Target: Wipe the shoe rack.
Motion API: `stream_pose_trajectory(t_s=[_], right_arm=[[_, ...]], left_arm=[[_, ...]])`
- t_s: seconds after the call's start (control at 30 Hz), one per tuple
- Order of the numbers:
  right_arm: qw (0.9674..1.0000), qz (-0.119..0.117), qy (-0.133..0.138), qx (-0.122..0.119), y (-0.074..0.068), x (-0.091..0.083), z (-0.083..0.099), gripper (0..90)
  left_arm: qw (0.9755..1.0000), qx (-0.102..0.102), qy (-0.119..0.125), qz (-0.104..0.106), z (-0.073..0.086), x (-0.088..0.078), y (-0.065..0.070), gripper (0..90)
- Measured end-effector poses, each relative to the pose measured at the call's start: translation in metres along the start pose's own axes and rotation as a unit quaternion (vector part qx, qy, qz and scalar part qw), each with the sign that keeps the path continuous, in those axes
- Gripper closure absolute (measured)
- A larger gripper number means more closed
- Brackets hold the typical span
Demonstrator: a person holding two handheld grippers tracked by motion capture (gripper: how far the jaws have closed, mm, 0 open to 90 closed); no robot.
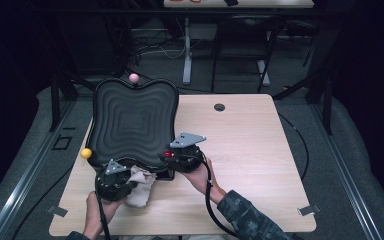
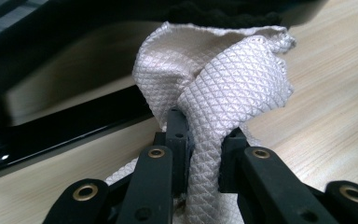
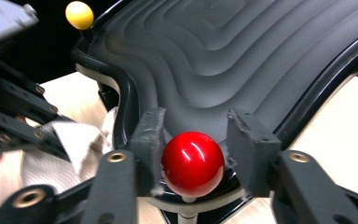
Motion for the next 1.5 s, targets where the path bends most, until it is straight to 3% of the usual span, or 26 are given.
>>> stream_pose_trajectory(t_s=[0.37, 0.53, 0.63, 0.97, 1.1, 1.5], right_arm=[[0.9999, 0.004, 0.000, -0.009, -0.002, 0.001, 0.002, 60.8], [1.0000, 0.004, 0.001, -0.008, -0.002, 0.001, 0.002, 60.8], [0.9999, 0.005, 0.000, -0.010, -0.002, 0.001, 0.003, 60.8], [0.9999, 0.006, -0.001, -0.013, -0.002, 0.001, 0.003, 60.7], [0.9999, 0.005, -0.003, -0.016, -0.002, 0.001, 0.003, 60.7], [0.9998, 0.005, -0.011, -0.017, -0.002, 0.001, 0.002, 60.6]], left_arm=[[0.9997, -0.003, 0.019, -0.017, -0.001, 0.033, 0.024, 79.1], [0.9991, -0.009, 0.036, -0.020, -0.005, 0.045, 0.030, 79.1], [0.9992, -0.007, 0.032, -0.021, -0.004, 0.049, 0.030, 79.1], [0.9985, -0.036, 0.025, -0.031, 0.002, 0.050, 0.010, 79.1], [0.9969, -0.063, 0.028, -0.038, 0.004, 0.046, -0.001, 79.2], [0.9925, -0.099, 0.021, -0.069, 0.014, 0.033, -0.034, 79.2]])
Point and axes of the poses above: each handheld gripper's, and its own axes: x roughly forward along the jaws, z roughly out of its underside, y roughly to its right, the point moved 6 cm from there along x, roughly forward along the jaws
